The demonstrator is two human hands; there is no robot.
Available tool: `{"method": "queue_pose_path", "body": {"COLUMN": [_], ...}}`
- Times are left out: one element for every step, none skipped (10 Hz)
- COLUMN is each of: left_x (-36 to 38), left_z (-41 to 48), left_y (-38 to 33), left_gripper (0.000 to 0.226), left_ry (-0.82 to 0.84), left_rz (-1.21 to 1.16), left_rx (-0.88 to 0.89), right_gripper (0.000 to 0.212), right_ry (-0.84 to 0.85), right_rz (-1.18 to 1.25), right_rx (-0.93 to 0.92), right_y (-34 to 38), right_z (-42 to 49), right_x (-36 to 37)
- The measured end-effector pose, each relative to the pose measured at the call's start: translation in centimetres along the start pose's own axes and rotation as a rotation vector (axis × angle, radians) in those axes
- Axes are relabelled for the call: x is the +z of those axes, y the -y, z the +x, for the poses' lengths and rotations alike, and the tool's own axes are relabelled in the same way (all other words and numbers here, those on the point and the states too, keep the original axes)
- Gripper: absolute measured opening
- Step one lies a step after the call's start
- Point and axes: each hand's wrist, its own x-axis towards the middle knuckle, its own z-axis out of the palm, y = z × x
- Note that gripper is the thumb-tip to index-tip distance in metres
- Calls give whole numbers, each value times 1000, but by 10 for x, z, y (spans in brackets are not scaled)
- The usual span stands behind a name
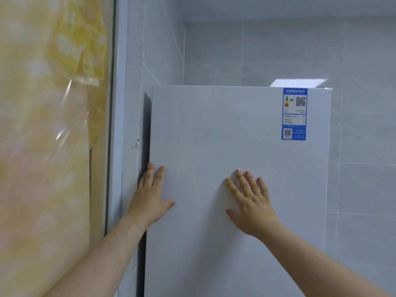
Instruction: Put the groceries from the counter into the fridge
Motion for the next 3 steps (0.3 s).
{"method": "queue_pose_path", "body": {"left_x": [-9, -17, -22], "left_z": [-3, -9, -11], "left_y": [-8, -20, -33], "left_gripper": [93, 74, 52], "left_ry": [5, 26, 154], "left_rz": [38, 66, -43], "left_rx": [-17, 10, 37], "right_gripper": [87, 60, 47], "right_ry": [28, 79, 303], "right_rz": [45, 136, 312], "right_rx": [-27, -59, -12], "right_y": [-5, -10, -16], "right_z": [-1, 0, 0], "right_x": [-7, -25, -53]}}
